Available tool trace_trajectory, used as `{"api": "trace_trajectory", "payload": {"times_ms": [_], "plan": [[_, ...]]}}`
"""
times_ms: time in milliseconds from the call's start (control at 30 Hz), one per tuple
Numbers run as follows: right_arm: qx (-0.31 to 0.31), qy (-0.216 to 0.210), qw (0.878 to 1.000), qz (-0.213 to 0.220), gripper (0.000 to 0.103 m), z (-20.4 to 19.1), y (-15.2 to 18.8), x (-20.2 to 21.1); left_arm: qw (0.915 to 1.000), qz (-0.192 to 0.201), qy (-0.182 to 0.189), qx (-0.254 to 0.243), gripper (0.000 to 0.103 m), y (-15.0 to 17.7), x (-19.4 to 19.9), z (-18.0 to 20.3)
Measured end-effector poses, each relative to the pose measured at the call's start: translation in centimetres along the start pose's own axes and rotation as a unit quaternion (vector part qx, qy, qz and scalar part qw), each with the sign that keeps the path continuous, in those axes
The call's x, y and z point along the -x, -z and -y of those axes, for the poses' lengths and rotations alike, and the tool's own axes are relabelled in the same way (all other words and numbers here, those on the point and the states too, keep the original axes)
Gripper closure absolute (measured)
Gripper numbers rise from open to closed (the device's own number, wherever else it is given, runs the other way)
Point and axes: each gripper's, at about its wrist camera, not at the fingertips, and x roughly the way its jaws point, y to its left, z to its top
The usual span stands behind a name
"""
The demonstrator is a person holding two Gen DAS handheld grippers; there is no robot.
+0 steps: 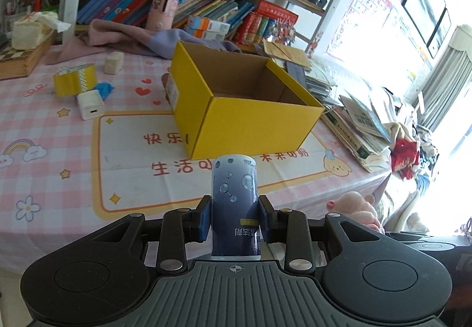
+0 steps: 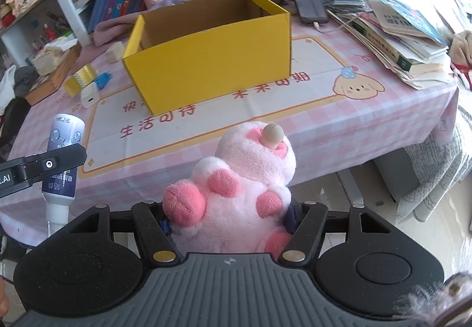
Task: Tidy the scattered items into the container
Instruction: 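Carry the tube with the left tool while the right tool carries the plush pig to the box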
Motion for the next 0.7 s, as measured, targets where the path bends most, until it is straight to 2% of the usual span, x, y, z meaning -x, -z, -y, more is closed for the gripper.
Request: {"api": "trace_trajectory", "payload": {"times_ms": [233, 700], "plan": [[-0.002, 0.004, 1.0, -0.005, 0.04, 0.8, -0.7, -0.7, 1.0, -0.004, 0.007, -0.006, 0.072, -0.7, -1.2, 0.6], [0.01, -0.004, 1.0, 0.011, 0.04, 2.2, -4.2, -2.3, 0.9973, 0.033, 0.036, -0.056, 0.072, -3.5, -3.4, 3.2]]}}
